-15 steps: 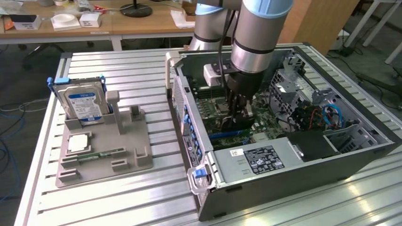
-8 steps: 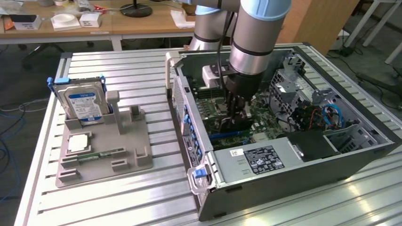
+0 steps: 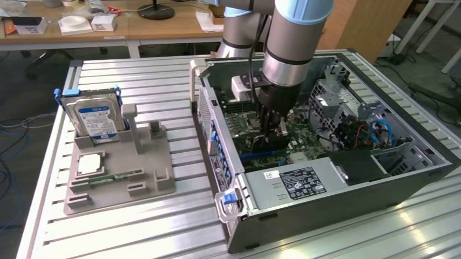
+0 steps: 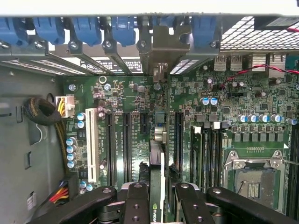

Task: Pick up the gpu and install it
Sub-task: 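Insert the gpu into the slot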

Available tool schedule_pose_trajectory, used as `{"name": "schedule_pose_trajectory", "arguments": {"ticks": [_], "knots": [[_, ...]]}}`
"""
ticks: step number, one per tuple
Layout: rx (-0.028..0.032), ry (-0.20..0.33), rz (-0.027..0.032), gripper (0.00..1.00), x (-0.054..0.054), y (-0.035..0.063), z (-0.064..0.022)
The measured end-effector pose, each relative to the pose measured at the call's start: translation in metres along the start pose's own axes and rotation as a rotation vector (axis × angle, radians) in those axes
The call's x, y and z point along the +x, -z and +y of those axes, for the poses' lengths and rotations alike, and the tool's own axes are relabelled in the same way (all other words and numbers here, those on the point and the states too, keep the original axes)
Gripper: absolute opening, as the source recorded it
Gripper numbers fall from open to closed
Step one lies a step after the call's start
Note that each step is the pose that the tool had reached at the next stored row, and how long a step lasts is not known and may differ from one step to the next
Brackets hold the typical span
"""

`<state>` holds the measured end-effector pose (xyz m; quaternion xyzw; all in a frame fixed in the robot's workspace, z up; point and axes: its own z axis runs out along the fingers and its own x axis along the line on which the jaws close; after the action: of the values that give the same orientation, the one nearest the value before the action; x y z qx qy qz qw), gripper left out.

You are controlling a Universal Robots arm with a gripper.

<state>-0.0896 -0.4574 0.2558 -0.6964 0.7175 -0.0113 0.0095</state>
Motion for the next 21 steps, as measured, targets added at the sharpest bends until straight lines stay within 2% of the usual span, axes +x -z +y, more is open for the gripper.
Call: {"name": "schedule_pose_trajectory", "arguments": {"ticks": [21], "knots": [[-0.0003,0.0,0.0005,0.26,0.0001,-0.0055,0.0002]]}}
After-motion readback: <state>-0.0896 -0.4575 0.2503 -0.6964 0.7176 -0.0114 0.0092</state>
